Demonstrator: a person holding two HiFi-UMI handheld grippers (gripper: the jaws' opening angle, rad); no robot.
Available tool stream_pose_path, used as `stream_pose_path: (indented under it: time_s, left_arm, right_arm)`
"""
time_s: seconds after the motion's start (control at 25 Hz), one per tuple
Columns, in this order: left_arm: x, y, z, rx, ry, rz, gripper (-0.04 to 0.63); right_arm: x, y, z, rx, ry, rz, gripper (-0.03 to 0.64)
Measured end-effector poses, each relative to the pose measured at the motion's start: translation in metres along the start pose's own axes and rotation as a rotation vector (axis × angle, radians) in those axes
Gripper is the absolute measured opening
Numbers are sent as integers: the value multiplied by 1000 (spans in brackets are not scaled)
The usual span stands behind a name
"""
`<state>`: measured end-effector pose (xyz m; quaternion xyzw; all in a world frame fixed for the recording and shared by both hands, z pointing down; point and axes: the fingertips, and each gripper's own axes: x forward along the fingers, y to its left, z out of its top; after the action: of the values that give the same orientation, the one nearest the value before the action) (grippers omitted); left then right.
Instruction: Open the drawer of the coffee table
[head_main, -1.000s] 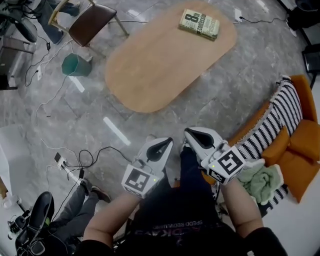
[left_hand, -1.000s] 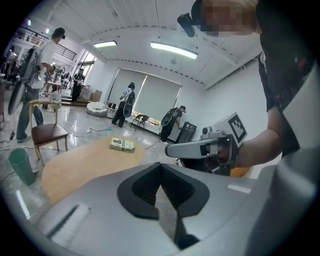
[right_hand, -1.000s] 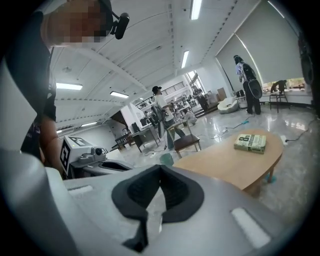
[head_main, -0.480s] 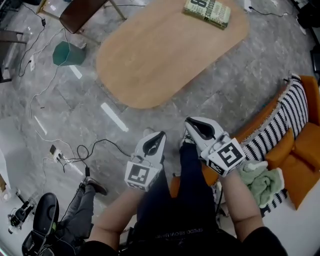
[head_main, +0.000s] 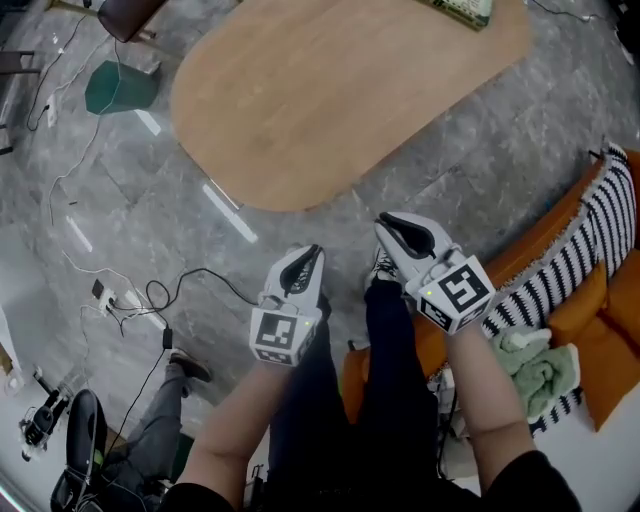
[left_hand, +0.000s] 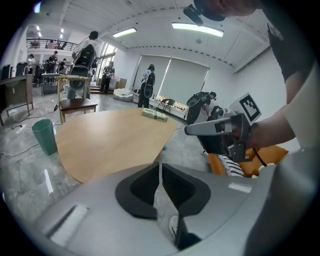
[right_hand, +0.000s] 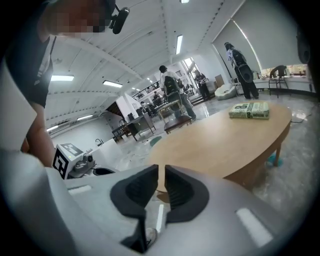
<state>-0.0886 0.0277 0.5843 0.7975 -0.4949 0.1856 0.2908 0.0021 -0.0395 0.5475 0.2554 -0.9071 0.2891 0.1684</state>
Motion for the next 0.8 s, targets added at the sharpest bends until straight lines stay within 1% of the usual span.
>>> stream_pose_path:
  time_s: [0.2,0.36,0.48,0.64,0.8]
  left_arm:
    - [32,30,-45,-11,49,31,35]
    - [53,48,-79,-5,87,47,51]
    - [66,66,-99,-4,93,70,54]
    - [82,82,-118,-17,96,95,114]
    - [98,92,-122,16,76,99,141]
  right_arm:
    - [27,-25,-34,12,18,-9,44]
    - [42,-41,-66,20,40,-12,64]
    - [54,-55,-88,29,56,-22,70]
    - [67,-67,-113,49,69,-26,89]
    - [79,-72,-129,54,75,-20,126]
